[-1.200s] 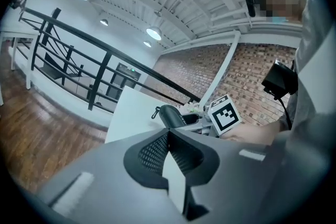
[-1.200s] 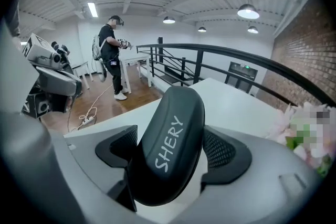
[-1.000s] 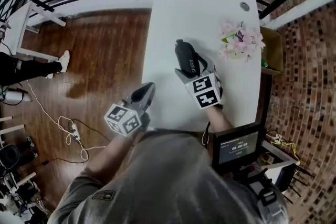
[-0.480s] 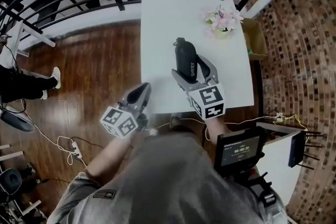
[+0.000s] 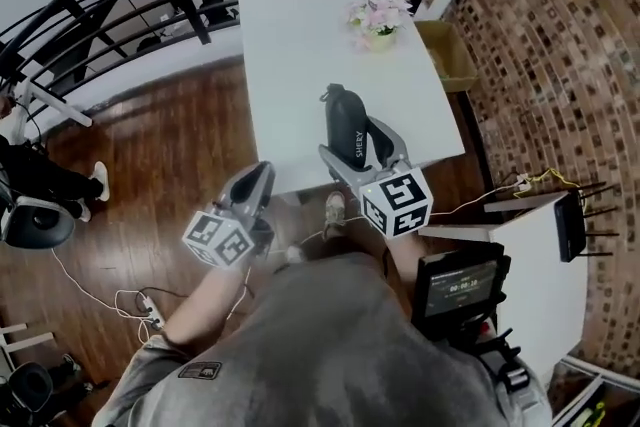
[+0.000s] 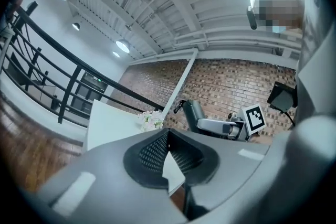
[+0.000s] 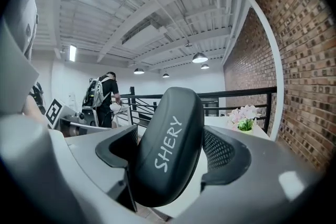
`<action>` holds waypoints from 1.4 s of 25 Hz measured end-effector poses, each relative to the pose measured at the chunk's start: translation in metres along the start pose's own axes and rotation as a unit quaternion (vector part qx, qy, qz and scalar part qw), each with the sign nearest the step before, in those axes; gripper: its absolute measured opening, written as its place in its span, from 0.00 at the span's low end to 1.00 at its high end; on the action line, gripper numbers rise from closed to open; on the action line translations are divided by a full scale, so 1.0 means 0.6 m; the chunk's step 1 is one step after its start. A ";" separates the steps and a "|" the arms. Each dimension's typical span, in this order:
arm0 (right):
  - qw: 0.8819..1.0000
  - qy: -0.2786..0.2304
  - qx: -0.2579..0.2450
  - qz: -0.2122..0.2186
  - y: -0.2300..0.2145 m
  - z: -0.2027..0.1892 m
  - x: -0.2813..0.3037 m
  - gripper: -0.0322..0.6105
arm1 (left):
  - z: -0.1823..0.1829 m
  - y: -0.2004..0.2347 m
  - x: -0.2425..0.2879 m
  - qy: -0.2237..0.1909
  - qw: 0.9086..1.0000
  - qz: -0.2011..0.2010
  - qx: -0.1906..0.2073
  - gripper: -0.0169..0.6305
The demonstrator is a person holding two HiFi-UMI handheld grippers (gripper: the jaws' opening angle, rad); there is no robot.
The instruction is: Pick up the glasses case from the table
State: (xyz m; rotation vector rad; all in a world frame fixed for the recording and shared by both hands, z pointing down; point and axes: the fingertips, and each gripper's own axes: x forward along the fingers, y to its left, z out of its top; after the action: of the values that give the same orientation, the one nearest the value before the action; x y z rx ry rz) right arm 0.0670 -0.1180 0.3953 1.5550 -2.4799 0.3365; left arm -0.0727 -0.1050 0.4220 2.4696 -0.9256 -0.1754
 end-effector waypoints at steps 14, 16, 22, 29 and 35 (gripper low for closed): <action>0.999 -0.039 0.019 0.017 -0.049 0.019 -0.112 0.67 | 0.008 -0.108 0.060 -0.020 1.000 -0.007 0.009 0.03; 0.999 -0.042 0.022 0.018 -0.058 0.017 -0.118 0.67 | 0.009 -0.116 0.065 -0.023 1.000 -0.004 0.010 0.03; 0.998 -0.048 0.033 0.021 -0.079 0.013 -0.121 0.66 | 0.001 -0.122 0.080 -0.022 1.000 0.005 0.008 0.03; 0.997 -0.054 0.046 0.022 -0.092 0.010 -0.115 0.66 | -0.004 -0.124 0.094 -0.021 1.000 0.000 0.011 0.03; 0.997 -0.060 0.048 0.026 -0.086 0.014 -0.106 0.66 | 0.000 -0.118 0.090 -0.018 1.000 0.002 0.014 0.03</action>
State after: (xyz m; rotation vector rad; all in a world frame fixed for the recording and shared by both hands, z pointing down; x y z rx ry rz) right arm 0.1407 -0.0878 0.3737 1.5939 -2.6357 0.3864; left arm 0.0097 -0.0938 0.3902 2.4967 -0.9542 -0.2076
